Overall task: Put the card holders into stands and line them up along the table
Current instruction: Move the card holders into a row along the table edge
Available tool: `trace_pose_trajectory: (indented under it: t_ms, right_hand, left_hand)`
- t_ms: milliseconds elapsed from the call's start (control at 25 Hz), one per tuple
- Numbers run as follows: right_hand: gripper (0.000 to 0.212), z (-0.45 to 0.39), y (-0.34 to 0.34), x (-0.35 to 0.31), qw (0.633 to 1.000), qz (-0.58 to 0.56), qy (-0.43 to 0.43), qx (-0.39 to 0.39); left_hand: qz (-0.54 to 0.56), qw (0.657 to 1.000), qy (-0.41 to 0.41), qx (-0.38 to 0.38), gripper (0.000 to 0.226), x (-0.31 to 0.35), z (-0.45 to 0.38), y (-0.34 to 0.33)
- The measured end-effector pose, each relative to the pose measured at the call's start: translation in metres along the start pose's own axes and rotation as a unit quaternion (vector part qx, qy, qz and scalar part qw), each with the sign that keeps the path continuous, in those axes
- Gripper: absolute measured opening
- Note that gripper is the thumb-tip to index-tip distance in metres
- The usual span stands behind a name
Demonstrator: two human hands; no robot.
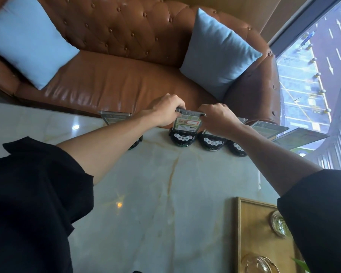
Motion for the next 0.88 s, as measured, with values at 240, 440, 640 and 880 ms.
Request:
trace_pose_trajectory:
  t_ms: [240,440,640,880]
  right_hand:
    - [0.026,-0.003,-0.003,0.002,1.0,-0.008,-0.016,-0.019]
    - [0.033,-0.006,-0.001,0.002,1.0,-0.017,-0.011,-0.019]
    - [0.051,-0.027,0.02,-0.035,0.995,-0.049,-0.009,0.088]
    - [0.047,-0.065,0.012,-0.12,0.989,-0.124,0.035,0.068]
  left_hand:
    - [0.013,1.0,0.009,-0.001,0.02,-0.003,0.0,-0.002]
    - [0.024,0.999,0.028,-0.021,0.028,-0.022,0.008,0.016]
    - [0.047,0.995,0.081,0.036,0.045,-0.077,0.033,0.059]
    - [0.089,0.985,0.122,0.079,0.054,-0.141,0.073,0.086]
Point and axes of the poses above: each hand's wrist, its own z-axis away from the middle knuckle, its own y-axis out of the back of the hand, x = y × z, the point moved 5 cm from there along -z, towards the middle knuckle, and after that the axes turned 11 degrees about y, right-handed, at the moved point
